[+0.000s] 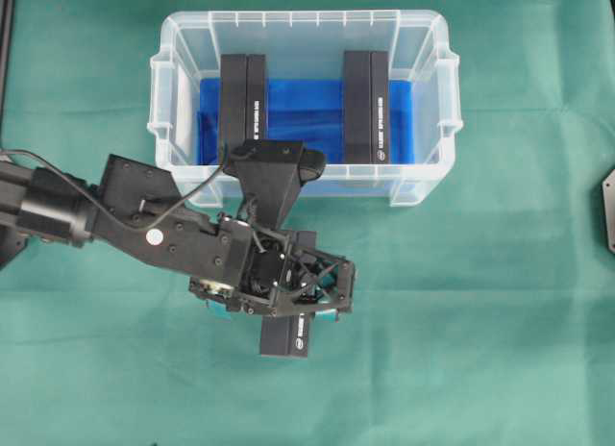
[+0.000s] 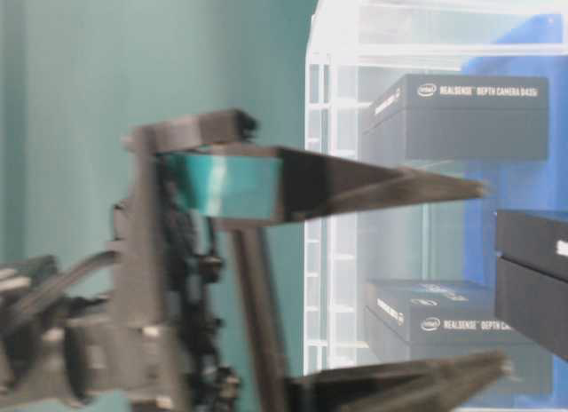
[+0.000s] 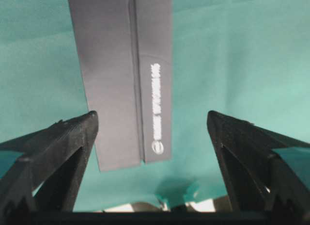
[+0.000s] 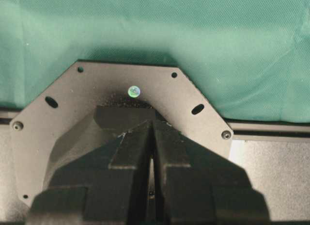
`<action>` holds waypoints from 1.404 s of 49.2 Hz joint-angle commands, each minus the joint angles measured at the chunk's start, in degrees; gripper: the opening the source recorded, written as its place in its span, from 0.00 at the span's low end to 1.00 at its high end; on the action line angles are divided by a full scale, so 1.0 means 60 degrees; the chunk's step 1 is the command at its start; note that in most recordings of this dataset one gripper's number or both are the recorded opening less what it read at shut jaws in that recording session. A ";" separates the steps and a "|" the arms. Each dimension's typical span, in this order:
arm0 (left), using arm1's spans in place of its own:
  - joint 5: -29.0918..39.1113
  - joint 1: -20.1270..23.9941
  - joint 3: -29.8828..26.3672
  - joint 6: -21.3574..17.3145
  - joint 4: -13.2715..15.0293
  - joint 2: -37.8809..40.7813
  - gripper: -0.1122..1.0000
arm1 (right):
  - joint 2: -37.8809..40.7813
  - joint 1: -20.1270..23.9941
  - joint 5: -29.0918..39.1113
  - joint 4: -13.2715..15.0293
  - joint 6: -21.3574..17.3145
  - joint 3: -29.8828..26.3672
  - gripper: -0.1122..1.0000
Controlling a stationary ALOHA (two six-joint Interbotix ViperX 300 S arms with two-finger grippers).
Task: Take the box out of the case with the left arm.
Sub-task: 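Open the left gripper and withdraw it to the left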
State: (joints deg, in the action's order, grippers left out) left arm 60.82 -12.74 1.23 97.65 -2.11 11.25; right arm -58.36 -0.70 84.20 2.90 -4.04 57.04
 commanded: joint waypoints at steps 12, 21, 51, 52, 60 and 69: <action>0.1890 0.0234 -0.1670 -0.0029 -0.0059 -0.0820 0.94 | 0.0044 0.0000 0.0000 -0.0015 -0.0029 -0.0249 0.11; 0.2622 0.0278 -0.2036 -0.0029 -0.0132 -0.1025 0.94 | 0.0044 0.0000 0.0015 -0.0015 -0.0029 -0.0249 0.11; 0.2798 -0.0864 0.1201 0.0835 -0.0117 -0.3750 0.94 | 0.0044 0.0000 0.0015 -0.0015 -0.0029 -0.0264 0.11; 0.2783 -0.0908 0.1333 0.0894 -0.0117 -0.3882 0.94 | 0.0044 0.0000 0.0015 -0.0015 -0.0029 -0.0249 0.11; 0.2783 -0.1274 0.2358 0.1304 -0.0117 -0.4775 0.94 | 0.0044 0.0000 0.0015 -0.0015 -0.0029 -0.0249 0.11; 0.2739 -0.1509 0.3091 0.1465 -0.0117 -0.5508 0.94 | 0.0044 0.0000 0.0015 -0.0015 -0.0029 -0.0249 0.11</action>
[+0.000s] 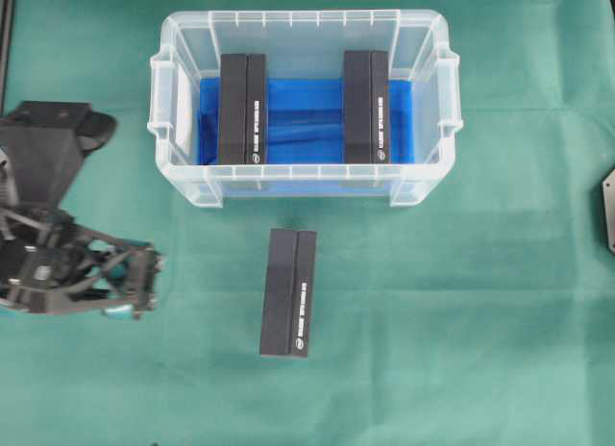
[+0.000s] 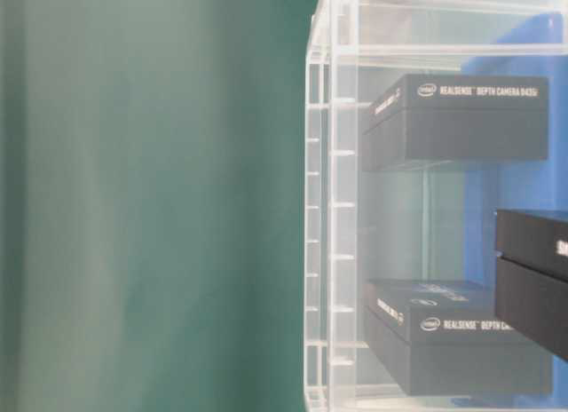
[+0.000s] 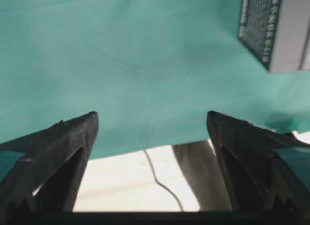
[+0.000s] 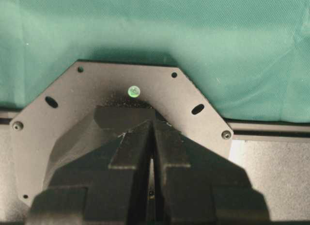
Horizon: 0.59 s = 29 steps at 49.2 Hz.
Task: Take the box out of the case with the left arm.
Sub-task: 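Open the left gripper and withdraw it to the left, then move the left gripper over the left black box in the case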
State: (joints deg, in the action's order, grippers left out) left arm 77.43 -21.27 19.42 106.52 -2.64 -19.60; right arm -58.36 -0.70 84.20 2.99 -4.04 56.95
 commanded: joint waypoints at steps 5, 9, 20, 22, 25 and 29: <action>-0.0029 -0.0117 0.0293 -0.0015 -0.0029 -0.0601 0.94 | 0.0044 0.0000 0.0015 -0.0029 -0.0029 -0.0234 0.11; -0.0029 -0.0117 0.0425 -0.0015 -0.0044 -0.0747 0.94 | 0.0044 0.0000 0.0015 -0.0029 -0.0029 -0.0234 0.11; 0.0088 0.0161 0.0586 -0.0088 -0.0044 -0.0923 0.94 | 0.0044 0.0000 0.0015 -0.0029 -0.0029 -0.0234 0.11; 0.0146 0.0366 0.0630 -0.0117 -0.0044 -0.1011 0.94 | 0.0044 0.0000 0.0015 -0.0029 -0.0029 -0.0234 0.11; 0.0234 0.0703 0.0806 -0.0220 -0.0044 -0.1216 0.94 | 0.0044 0.0000 0.0015 -0.0029 -0.0029 -0.0234 0.11; 0.0366 0.1172 0.0996 -0.0469 -0.0044 -0.1509 0.94 | 0.0044 0.0000 0.0015 -0.0029 -0.0029 -0.0234 0.11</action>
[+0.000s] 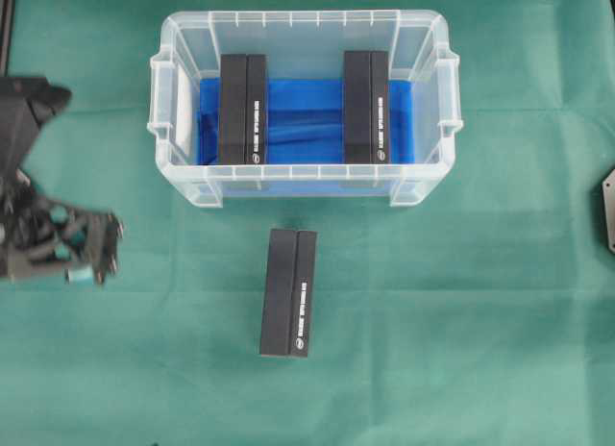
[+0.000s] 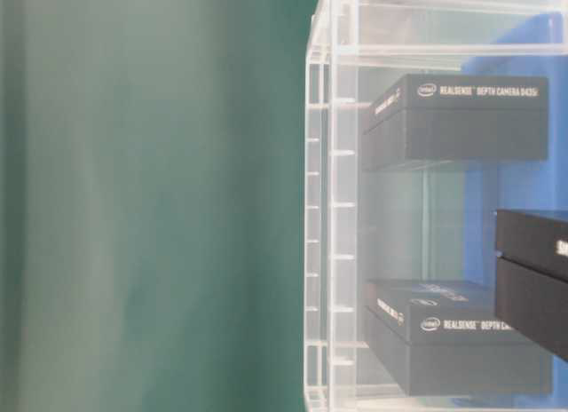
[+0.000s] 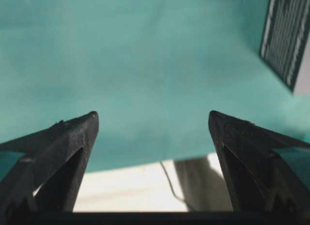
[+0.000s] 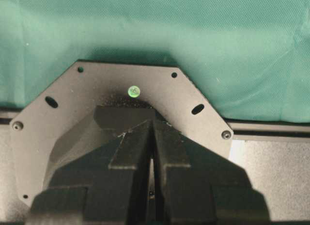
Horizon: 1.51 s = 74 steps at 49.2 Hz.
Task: Take the box out of the case with the left arm.
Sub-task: 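Move the left gripper over the left black box in the case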
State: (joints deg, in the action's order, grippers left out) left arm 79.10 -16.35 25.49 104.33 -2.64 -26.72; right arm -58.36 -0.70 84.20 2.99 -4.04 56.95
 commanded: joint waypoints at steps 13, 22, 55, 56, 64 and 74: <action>0.0381 0.2534 0.0483 -0.1567 0.0000 -0.1172 0.92 | 0.0044 0.0000 0.0015 -0.0029 -0.0029 -0.0234 0.11; 0.0483 0.4146 0.0396 -0.3691 0.0015 -0.1069 0.90 | 0.0044 0.0000 0.0000 -0.0029 -0.0029 -0.0234 0.11; 0.0938 0.6504 -0.0220 -0.6152 0.0015 -0.0234 0.90 | 0.0044 0.0000 0.0015 -0.0029 -0.0029 -0.0234 0.11; 0.0938 0.6489 -0.0249 -0.6152 0.0015 -0.0205 0.90 | 0.0044 0.0000 0.0015 -0.0029 -0.0029 -0.0234 0.11; 0.0864 0.6299 -0.0645 -0.6123 0.0015 0.0278 0.90 | 0.0044 -0.0015 0.0015 -0.0029 -0.0029 -0.0234 0.11; 0.0352 0.5933 -0.1494 -0.6123 0.0029 0.1157 0.90 | 0.0044 0.0000 0.0015 -0.0029 -0.0029 -0.0234 0.11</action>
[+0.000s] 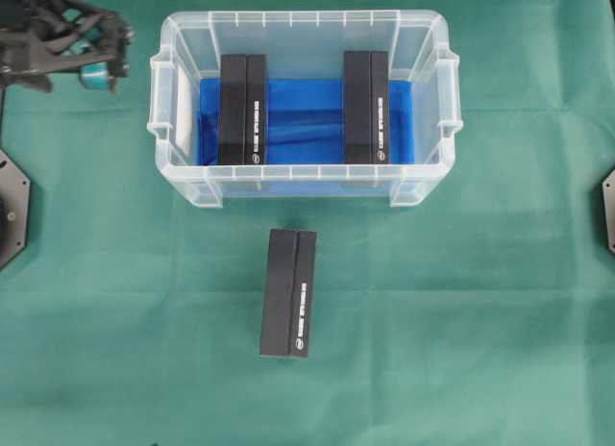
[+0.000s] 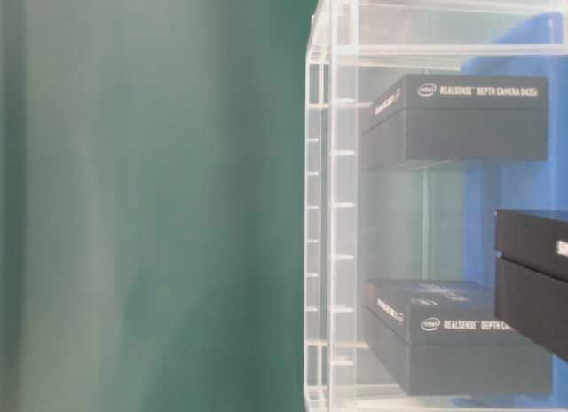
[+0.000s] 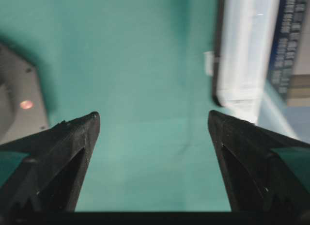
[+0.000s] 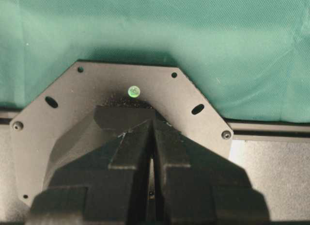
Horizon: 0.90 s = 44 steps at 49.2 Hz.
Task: Take the box out of the case with the left arm.
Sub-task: 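Move the left gripper over the left black box in the case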
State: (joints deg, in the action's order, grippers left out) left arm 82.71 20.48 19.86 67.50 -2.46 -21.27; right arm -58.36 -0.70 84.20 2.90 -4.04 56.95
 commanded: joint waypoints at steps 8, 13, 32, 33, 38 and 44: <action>-0.0703 -0.0557 -0.1436 0.0015 -0.0015 0.1230 0.90 | 0.0044 0.0000 0.0015 -0.0015 -0.0029 -0.0234 0.11; -0.0718 -0.0718 -0.2021 0.0015 -0.0015 0.1816 0.90 | 0.0044 0.0000 0.0015 -0.0015 -0.0029 -0.0234 0.11; -0.0557 -0.1069 -0.4277 0.0029 -0.0015 0.3750 0.90 | 0.0044 0.0000 0.0015 -0.0015 -0.0029 -0.0249 0.11; -0.0513 -0.1099 -0.4321 0.0029 -0.0015 0.3809 0.90 | 0.0044 0.0000 0.0015 -0.0015 -0.0029 -0.0234 0.11; -0.0293 -0.1128 -0.4438 0.0059 -0.0015 0.3955 0.90 | 0.0044 0.0000 0.0015 -0.0015 -0.0029 -0.0249 0.11; -0.0044 -0.1128 -0.4336 0.0103 -0.0015 0.3911 0.90 | 0.0044 0.0000 0.0015 -0.0015 -0.0029 -0.0249 0.11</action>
State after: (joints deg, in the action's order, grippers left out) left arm 81.74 13.80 -5.10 68.03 -2.37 3.25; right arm -58.36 -0.70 84.20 2.90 -4.13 57.04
